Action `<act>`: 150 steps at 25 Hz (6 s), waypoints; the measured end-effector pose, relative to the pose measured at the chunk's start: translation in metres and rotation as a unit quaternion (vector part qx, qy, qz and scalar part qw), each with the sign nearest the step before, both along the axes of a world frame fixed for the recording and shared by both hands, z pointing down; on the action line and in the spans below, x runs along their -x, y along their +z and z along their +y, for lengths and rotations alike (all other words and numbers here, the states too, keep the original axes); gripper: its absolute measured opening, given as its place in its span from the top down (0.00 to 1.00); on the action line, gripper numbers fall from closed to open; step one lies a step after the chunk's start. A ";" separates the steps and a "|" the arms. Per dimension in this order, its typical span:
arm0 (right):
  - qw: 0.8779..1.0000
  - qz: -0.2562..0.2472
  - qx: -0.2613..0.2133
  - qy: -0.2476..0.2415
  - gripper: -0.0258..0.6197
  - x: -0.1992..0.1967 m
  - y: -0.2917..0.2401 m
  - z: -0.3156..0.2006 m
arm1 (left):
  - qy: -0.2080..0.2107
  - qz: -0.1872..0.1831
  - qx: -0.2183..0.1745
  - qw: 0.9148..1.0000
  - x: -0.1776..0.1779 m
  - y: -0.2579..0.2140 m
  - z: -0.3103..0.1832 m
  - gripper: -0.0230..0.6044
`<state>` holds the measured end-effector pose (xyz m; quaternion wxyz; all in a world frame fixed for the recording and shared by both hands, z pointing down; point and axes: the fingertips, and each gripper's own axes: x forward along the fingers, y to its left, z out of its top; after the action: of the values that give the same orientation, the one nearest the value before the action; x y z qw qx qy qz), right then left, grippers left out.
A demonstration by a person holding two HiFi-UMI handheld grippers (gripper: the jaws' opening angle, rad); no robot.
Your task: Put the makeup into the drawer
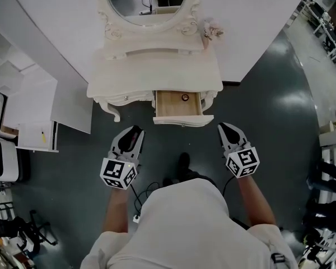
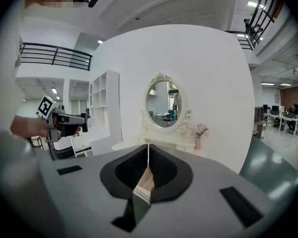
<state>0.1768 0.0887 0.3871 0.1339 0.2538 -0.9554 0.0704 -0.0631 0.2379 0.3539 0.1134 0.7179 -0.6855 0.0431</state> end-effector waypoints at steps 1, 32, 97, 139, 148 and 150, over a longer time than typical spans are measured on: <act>1.000 0.000 0.002 -0.003 0.92 0.004 0.002 -0.009 | -0.003 0.000 0.002 1.000 0.002 0.001 -0.008 0.81; 0.998 0.004 0.057 -0.037 0.92 0.053 0.047 -0.169 | -0.033 -0.007 0.042 0.999 0.025 0.028 -0.150 0.81; 0.946 0.126 0.280 0.103 0.92 0.068 0.283 -0.171 | 0.382 -0.131 0.438 0.804 -0.057 0.513 -0.279 0.81; 0.971 0.095 0.220 0.015 0.92 0.077 0.221 -0.234 | 0.222 -0.054 0.338 0.913 -0.022 0.351 -0.317 0.92; 0.980 0.083 0.175 0.036 0.92 0.092 0.173 -0.213 | 0.143 -0.028 0.218 0.965 0.041 0.238 -0.299 0.94; 0.983 0.077 0.163 0.044 0.92 0.099 0.161 -0.203 | 0.131 -0.025 0.193 0.972 0.054 0.216 -0.288 0.94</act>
<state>0.0779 -0.1141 0.5482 0.2439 0.2751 -0.9056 0.2114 -0.1175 -0.0505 0.5704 0.2257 0.7649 -0.5667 0.2069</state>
